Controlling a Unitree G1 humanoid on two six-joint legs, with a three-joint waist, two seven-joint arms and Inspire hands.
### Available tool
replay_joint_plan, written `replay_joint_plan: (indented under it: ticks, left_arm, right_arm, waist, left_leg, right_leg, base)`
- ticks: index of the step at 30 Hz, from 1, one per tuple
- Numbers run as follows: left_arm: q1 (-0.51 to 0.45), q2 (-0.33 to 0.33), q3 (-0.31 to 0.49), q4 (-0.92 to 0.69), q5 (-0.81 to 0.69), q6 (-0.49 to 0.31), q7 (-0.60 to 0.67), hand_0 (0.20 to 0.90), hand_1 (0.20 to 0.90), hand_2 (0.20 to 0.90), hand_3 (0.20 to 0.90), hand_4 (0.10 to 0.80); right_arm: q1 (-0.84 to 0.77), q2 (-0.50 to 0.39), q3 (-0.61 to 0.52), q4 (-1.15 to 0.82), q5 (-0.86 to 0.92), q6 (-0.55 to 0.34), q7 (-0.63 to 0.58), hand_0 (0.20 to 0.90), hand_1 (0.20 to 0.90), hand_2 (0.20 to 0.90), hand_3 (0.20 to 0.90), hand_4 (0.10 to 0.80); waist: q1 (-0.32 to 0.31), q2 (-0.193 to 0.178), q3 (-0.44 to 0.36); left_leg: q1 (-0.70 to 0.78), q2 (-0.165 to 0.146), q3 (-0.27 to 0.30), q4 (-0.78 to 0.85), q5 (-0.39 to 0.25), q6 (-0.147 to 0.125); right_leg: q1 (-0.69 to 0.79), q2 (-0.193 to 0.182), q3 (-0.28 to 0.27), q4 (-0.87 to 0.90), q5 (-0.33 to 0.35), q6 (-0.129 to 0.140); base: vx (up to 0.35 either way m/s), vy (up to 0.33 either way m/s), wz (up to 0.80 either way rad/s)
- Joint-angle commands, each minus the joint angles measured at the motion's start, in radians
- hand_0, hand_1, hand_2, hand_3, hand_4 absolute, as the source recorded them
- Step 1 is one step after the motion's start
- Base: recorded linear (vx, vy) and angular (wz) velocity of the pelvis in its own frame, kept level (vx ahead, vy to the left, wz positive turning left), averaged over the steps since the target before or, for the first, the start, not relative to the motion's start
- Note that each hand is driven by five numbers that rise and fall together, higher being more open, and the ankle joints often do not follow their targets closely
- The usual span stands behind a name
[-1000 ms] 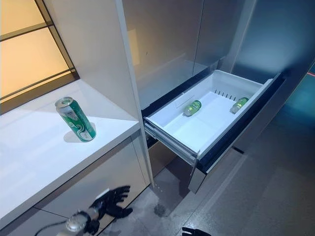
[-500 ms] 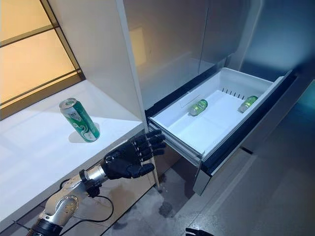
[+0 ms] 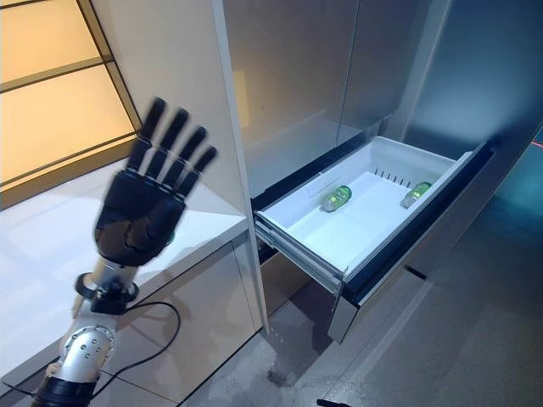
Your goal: Put drinks into fridge and close the fridge
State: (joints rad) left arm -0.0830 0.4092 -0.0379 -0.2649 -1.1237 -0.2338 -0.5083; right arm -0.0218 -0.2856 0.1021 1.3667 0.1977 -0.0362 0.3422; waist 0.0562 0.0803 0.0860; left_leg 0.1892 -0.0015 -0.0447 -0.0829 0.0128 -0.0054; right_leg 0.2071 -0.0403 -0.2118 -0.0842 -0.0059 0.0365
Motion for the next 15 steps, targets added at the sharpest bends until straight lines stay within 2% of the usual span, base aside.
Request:
replay_joint_plan:
  ticks: [1,4,6,7,9,11,15]
  left_arm:
    - [-0.139,0.037,0.087,-0.073,0.141,-0.168,0.15,0.9,0.9,0.9,0.9,0.8]
    - [-0.161,0.084,0.124,-0.069,0.372,-0.219,0.317,0.9,0.9,0.9,0.9,0.8]
    - [-0.167,0.102,0.138,-0.074,0.437,-0.211,0.375,0.9,0.9,0.9,0.9,0.8]
    - [-0.174,0.117,0.152,-0.07,0.523,-0.19,0.442,0.9,0.9,0.9,0.9,0.8]
    - [-0.178,0.132,0.158,-0.066,0.552,-0.159,0.495,0.9,0.9,0.9,0.9,0.8]
    - [-0.181,0.152,0.169,-0.043,0.55,-0.091,0.567,0.9,0.9,0.9,0.9,0.8]
    - [-0.177,0.173,0.187,0.003,0.546,-0.052,0.628,0.9,0.9,0.9,0.9,0.8]
  right_arm:
    - [0.009,0.022,0.056,0.047,-0.009,-0.01,-0.001,0.9,0.9,0.9,0.9,0.8]
    - [0.011,0.028,0.062,0.051,-0.009,-0.01,-0.003,0.9,0.9,0.9,0.9,0.8]
    - [0.01,0.03,0.065,0.053,-0.009,-0.01,-0.005,0.9,0.9,0.9,0.9,0.8]
    - [0.008,0.032,0.071,0.052,-0.008,-0.006,-0.006,0.9,0.9,0.9,0.9,0.8]
    - [0.006,0.032,0.073,0.051,-0.008,-0.003,-0.007,0.9,0.9,0.9,0.9,0.8]
    - [0.004,0.03,0.078,0.044,-0.004,0.005,-0.008,0.9,0.9,0.9,0.9,0.8]
    - [-0.002,0.027,0.08,0.031,-0.001,0.017,-0.009,0.9,0.9,0.9,0.9,0.8]
  waist:
    - [0.019,-0.019,-0.02]
    - [0.028,-0.022,-0.026]
    - [0.031,-0.023,-0.029]
    - [0.035,-0.024,-0.033]
    - [0.038,-0.024,-0.034]
    - [0.041,-0.024,-0.034]
    - [0.044,-0.024,-0.031]
  left_leg:
    - [-0.018,-0.062,-0.014,0.028,-0.104,0.027]
    - [-0.019,-0.061,-0.018,0.022,-0.1,0.024]
    - [-0.02,-0.062,-0.02,0.02,-0.097,0.023]
    - [-0.021,-0.06,-0.021,0.016,-0.095,0.021]
    - [-0.023,-0.061,-0.023,0.014,-0.093,0.021]
    - [-0.026,-0.061,-0.026,0.014,-0.09,0.02]
    - [-0.027,-0.06,-0.024,0.014,-0.087,0.02]
  right_leg:
    - [-0.044,0.03,0.017,0.125,-0.14,-0.01]
    - [-0.043,0.033,0.012,0.124,-0.144,-0.011]
    - [-0.043,0.035,0.012,0.122,-0.145,-0.011]
    - [-0.043,0.037,0.012,0.12,-0.147,-0.012]
    - [-0.043,0.038,0.012,0.119,-0.147,-0.012]
    - [-0.045,0.04,0.012,0.118,-0.147,-0.012]
    - [-0.046,0.04,0.01,0.121,-0.147,-0.013]
  base:
    - [0.0,0.0,0.0]
    - [0.0,0.0,0.0]
    - [0.0,0.0,0.0]
    - [0.0,0.0,0.0]
    - [0.0,0.0,0.0]
    - [0.0,0.0,0.0]
    - [0.0,0.0,0.0]
